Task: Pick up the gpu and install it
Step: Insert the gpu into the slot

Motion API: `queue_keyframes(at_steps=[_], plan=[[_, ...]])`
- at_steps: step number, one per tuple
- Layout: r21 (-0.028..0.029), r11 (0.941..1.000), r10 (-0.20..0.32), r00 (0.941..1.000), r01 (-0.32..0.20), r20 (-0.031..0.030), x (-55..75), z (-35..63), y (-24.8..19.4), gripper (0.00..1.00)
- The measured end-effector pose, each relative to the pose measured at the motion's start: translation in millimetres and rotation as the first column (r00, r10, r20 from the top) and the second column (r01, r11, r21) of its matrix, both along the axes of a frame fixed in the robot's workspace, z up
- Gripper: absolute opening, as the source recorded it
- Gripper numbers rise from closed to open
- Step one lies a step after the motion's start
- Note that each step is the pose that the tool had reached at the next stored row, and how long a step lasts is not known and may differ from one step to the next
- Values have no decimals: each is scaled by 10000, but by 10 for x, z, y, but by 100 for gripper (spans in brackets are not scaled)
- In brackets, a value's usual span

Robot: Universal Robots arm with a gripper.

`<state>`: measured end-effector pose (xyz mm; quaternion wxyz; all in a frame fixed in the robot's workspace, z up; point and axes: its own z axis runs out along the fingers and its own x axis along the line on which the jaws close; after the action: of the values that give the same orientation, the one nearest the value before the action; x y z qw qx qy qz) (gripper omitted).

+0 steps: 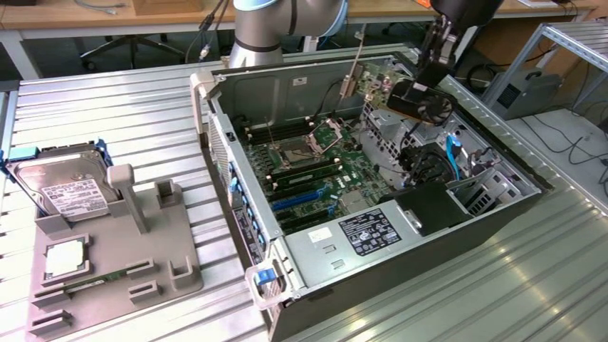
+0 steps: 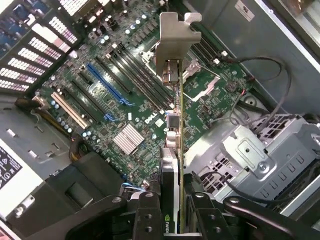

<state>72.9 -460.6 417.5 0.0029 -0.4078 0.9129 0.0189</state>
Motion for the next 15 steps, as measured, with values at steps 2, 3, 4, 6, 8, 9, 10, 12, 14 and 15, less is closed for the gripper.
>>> queue_keyframes(at_steps=[2,3,4,6,8,9,10,12,14,15], plan=[[0,9987,516,9987,-516,0,0,-2,0,27],[0,9975,702,9975,-702,0,0,-3,0,27],[0,9958,914,9958,-914,0,0,-3,0,27],[0,9914,1309,9914,-1309,0,0,-5,0,27],[1,9862,1653,9862,-1653,0,0,-7,0,27],[2,9829,1844,9829,-1844,0,0,-8,1,27],[0,9757,2192,9757,-2192,0,0,-8,2,27],[1,9595,2817,9595,-2817,0,0,-10,3,27],[0,9398,3418,9398,-3418,0,0,-12,4,27],[0,9336,3584,9336,-3584,0,0,-13,5,27]])
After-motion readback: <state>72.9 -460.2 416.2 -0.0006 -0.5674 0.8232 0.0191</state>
